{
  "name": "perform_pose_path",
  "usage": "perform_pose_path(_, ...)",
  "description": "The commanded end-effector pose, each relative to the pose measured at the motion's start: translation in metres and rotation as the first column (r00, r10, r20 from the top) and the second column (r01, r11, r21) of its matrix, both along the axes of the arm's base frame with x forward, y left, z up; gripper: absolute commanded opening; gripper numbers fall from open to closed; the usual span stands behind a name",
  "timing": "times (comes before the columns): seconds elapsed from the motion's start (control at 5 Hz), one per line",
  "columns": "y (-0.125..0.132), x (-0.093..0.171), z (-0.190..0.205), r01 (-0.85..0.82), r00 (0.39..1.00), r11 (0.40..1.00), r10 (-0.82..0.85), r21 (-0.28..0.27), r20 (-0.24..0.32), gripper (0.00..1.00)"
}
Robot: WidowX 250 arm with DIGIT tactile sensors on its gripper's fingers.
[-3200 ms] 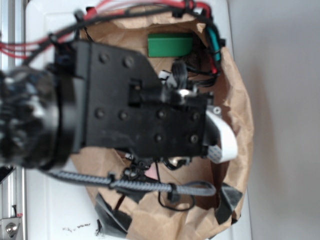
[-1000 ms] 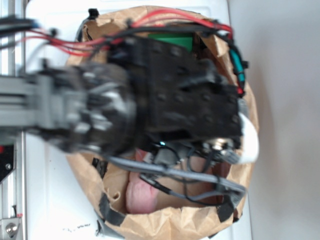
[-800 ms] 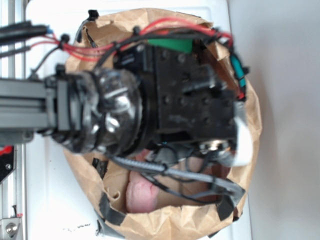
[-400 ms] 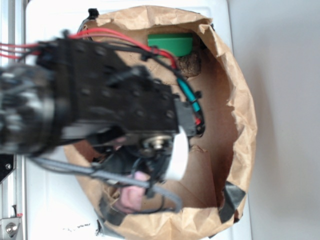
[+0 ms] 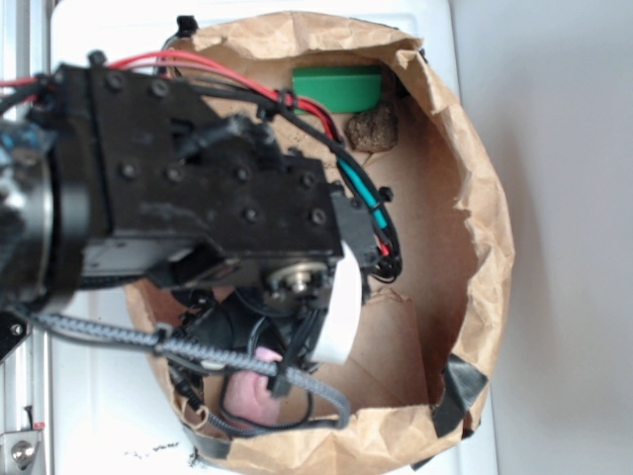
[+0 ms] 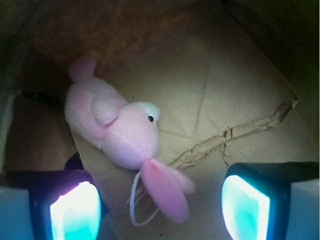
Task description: Grab the pink bunny.
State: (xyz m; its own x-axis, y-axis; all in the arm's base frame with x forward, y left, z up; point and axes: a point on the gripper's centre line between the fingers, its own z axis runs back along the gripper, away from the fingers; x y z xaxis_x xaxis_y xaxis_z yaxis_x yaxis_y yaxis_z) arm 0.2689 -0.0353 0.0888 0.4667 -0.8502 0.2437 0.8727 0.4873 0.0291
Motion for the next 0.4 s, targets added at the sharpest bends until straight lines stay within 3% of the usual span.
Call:
perform_pose_path(0.0, -0.020, -0.007, -0.022, 0.172, 0.985, 0.985, -0.171, 0.036, -0.029, 1.00)
perform_pose_path(0.2, -0.023, -0.010, -0.036, 0.242, 0.970, 0.967, -0.238, 0.075, -0.057, 1.00)
